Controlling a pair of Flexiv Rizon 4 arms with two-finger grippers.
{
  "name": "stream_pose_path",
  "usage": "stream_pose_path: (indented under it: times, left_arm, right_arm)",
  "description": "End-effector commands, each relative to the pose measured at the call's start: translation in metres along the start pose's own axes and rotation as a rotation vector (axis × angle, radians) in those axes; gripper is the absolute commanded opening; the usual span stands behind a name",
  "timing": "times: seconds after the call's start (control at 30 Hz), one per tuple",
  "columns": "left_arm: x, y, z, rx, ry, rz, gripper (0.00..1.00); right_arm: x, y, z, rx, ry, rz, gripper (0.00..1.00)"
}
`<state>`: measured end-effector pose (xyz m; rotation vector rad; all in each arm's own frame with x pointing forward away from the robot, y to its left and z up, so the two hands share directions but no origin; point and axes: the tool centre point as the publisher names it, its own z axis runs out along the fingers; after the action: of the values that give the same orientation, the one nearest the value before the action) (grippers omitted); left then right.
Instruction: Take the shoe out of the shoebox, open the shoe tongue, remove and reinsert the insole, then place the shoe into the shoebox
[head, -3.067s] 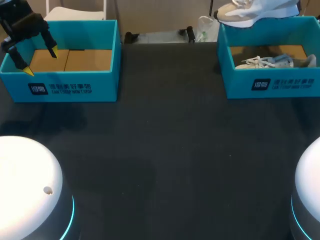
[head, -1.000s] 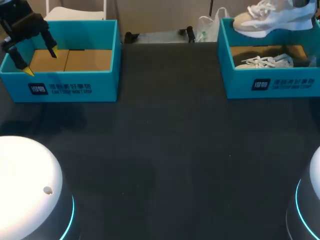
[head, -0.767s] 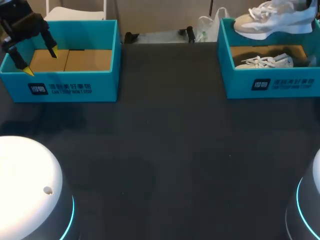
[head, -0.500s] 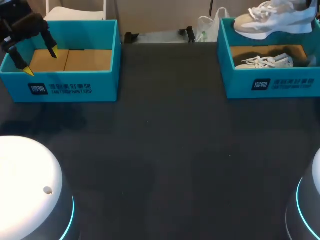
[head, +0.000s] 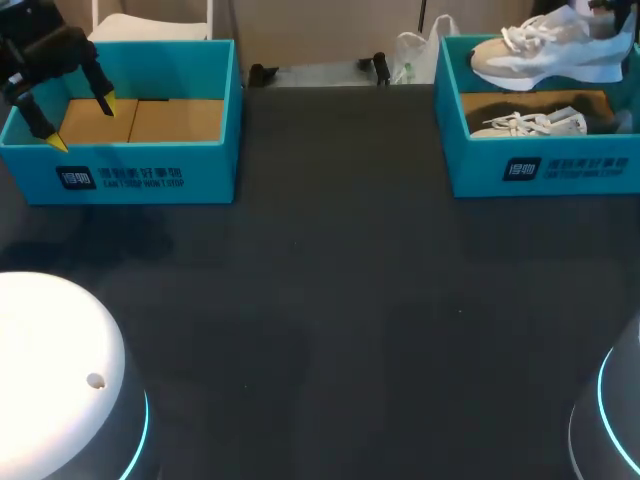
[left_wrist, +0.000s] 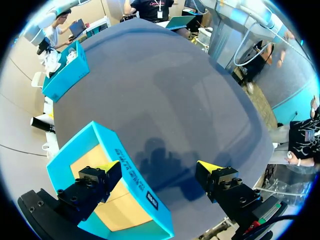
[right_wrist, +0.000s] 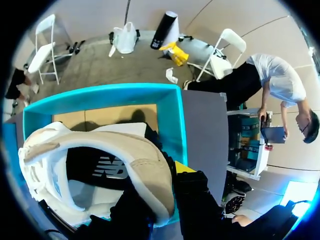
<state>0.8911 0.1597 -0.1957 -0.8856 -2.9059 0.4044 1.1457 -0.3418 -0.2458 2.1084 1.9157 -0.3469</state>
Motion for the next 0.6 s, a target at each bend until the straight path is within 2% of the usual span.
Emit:
stream_pose_path:
  times: [0.03, 0.33, 0.6]
  left_arm:
    - [0.000, 0.000, 0.000, -0.002, 0.002, 0.000, 1.00]
    - [0.000, 0.000, 0.000, -0.002, 0.002, 0.000, 1.00]
    - [0.000, 0.000, 0.000, -0.002, 0.002, 0.000, 1.00]
  right_arm:
    - [0.003, 0.004, 0.008, 0.001, -0.022, 0.007, 0.00]
    - [0.011, 0.028, 0.024, 0.010, -0.013, -0.017, 0.00]
    - [0.009, 0.030, 0.032, 0.023, 0.002, 0.042, 0.00]
